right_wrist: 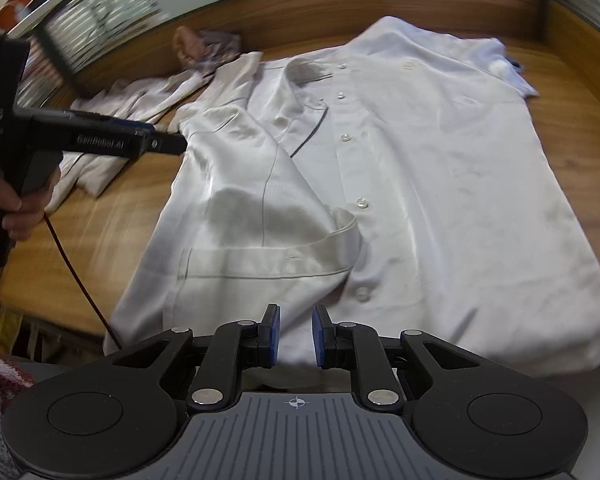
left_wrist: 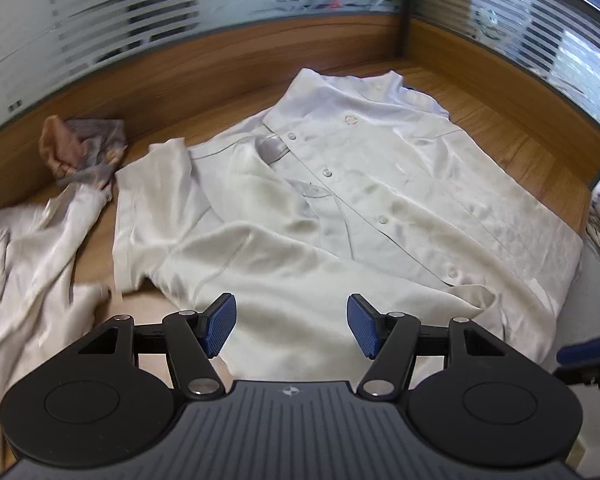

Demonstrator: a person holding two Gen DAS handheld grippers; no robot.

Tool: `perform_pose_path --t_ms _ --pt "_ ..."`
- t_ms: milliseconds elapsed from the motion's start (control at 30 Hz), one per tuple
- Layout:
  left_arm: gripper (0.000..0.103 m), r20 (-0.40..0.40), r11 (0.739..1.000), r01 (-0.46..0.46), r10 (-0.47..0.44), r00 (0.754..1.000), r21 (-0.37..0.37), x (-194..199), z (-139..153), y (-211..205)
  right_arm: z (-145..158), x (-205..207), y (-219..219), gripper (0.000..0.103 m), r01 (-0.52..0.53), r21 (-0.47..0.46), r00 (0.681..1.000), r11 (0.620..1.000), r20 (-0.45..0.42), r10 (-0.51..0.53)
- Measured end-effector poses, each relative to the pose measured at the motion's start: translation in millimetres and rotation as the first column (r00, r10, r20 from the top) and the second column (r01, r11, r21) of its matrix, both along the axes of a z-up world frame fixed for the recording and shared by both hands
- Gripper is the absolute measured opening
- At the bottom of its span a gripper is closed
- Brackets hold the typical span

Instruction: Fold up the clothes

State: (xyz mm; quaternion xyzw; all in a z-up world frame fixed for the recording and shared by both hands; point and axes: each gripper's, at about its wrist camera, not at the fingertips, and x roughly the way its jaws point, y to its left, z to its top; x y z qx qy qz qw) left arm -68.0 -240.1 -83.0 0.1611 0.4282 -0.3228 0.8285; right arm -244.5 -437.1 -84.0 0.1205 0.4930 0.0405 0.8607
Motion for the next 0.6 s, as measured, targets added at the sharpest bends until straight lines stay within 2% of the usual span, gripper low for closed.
perform_pose_path --t_ms 233,333,500,600 --pt "0.068 0.021 0.990 0.140 -0.141 0.990 0.018 43 5 -3 -10 1 58 0.023 0.193 0.035 0.981 0.981 0.008 -0.193" --pt "0.068 0.032 0.981 0.190 -0.191 0.981 0.029 57 6 -5 -16 9 89 0.028 0.215 0.025 0.976 0.976 0.018 -0.216" --pt "0.068 0.049 0.963 0.267 -0.269 0.962 0.045 79 7 -8 -31 33 132 0.028 0.223 -0.034 0.975 0.974 0.028 -0.222" --pt "0.068 0.044 0.960 0.279 -0.280 0.959 0.039 91 9 -15 -40 49 147 0.028 0.224 -0.072 0.974 0.972 0.023 -0.223"
